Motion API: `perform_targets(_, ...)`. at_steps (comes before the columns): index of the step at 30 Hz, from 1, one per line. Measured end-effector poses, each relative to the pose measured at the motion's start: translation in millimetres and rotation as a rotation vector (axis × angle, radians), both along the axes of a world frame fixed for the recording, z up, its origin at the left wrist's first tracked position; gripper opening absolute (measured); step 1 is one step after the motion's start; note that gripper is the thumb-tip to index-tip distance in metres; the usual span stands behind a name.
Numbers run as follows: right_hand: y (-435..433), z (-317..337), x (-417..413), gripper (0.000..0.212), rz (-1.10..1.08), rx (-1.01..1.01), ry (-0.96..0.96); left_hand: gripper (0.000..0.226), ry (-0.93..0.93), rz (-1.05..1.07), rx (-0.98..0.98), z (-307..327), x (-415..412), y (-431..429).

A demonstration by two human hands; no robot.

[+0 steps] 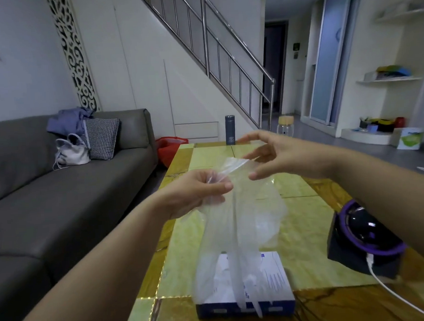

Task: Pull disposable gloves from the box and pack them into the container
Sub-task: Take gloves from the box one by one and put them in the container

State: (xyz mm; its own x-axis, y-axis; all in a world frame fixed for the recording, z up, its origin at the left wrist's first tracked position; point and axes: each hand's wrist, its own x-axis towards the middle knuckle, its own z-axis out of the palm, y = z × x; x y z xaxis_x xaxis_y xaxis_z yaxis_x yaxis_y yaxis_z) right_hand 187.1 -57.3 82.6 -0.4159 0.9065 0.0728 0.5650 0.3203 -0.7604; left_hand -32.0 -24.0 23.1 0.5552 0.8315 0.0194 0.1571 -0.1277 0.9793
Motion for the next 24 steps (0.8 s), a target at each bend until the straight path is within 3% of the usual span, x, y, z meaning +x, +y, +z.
perform_targets(3, 2, 8, -11, 0.086, -0.010, 0.062, -0.089, 0.015, 0.000, -0.023, 0.003, 11, -1, 6)
perform_targets(6, 12, 5, -17, 0.070, -0.030, 0.069, -0.201, 0.019, -0.023, -0.003, 0.011, 17, -8, 11)
perform_targets(9, 19, 3, -9, 0.053, -0.018, -0.027, -0.216, 0.045, -0.003, 0.034, 0.014, 18, -22, 18)
perform_targets(10, 21, 3, -6, 0.051, 0.002, -0.085, -0.200, 0.043, -0.004, 0.040, 0.014, 19, -26, 20)
perform_targets(13, 20, -1, -1, 0.060, 0.068, -0.210, -0.244, 0.023, 0.038, 0.086, 0.049, 21, -32, 27)
perform_targets(16, 19, -2, -3, 0.079, 0.063, -0.092, -0.226, 0.023, 0.130, 0.110, 0.114, 24, -34, 34)
perform_targets(20, 24, 3, -8, 0.045, 0.078, -0.043, 0.071, 0.022, 0.227, 0.077, 0.152, 29, -32, 45)
perform_targets(24, 36, -5, -14, 0.023, 0.127, -0.051, -0.127, 0.015, 0.301, 0.037, 0.167, 28, -27, 58)
